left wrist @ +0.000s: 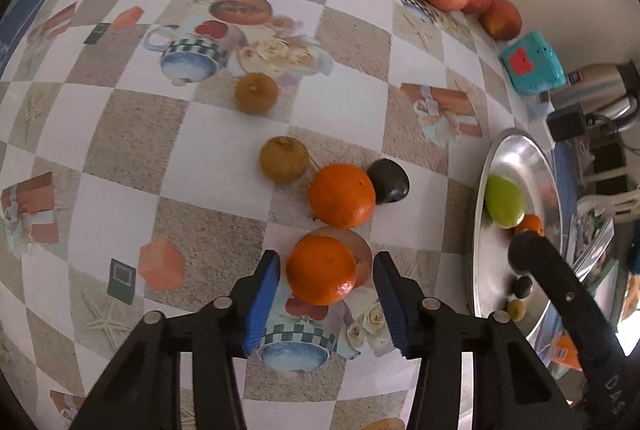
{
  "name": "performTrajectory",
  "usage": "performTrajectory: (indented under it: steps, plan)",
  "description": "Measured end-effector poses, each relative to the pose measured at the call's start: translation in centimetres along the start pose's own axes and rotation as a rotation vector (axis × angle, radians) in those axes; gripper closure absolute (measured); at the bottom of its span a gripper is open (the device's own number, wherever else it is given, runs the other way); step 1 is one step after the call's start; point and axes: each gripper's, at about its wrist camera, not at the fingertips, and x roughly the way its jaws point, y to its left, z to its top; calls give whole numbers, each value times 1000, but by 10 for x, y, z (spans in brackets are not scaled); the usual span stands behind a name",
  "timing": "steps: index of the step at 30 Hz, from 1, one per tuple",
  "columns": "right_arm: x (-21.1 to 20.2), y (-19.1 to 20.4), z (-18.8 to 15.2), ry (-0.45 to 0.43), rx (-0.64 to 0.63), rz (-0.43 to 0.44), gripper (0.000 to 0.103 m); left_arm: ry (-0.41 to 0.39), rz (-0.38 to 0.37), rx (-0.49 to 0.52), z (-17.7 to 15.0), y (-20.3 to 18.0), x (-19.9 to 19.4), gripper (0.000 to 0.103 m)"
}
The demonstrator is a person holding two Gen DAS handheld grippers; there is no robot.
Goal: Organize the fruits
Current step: 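Grasp another orange with the left tool while the right tool grasps a dark fruit, then carry the orange and dark fruit over the steel tray and open both tools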
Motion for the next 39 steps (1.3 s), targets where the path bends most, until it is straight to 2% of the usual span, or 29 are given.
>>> performTrajectory:
  steps: [2, 6, 12, 22, 29, 39]
  plan:
    - [-1, 2, 0, -5, -7, 0, 78, -2, 6, 8, 0, -1, 0, 54]
    - [-3, 3, 0, -7, -14, -3, 78, -14, 31, 14, 0, -1, -2, 63]
    - [-5, 2, 1, -9, -13, -4, 78, -23, 27, 5, 0, 0, -4, 64]
    - [-3, -4, 2, -2, -6, -20, 78, -92, -9, -43, 4, 12, -30, 64]
    - [-12, -51, 5, -28, 103, -132, 78, -126, -35, -26, 4, 0, -43, 64]
    - [-32, -110, 2, -75, 232, -264, 78, -129, -66, 123, -10, -57, -42, 64]
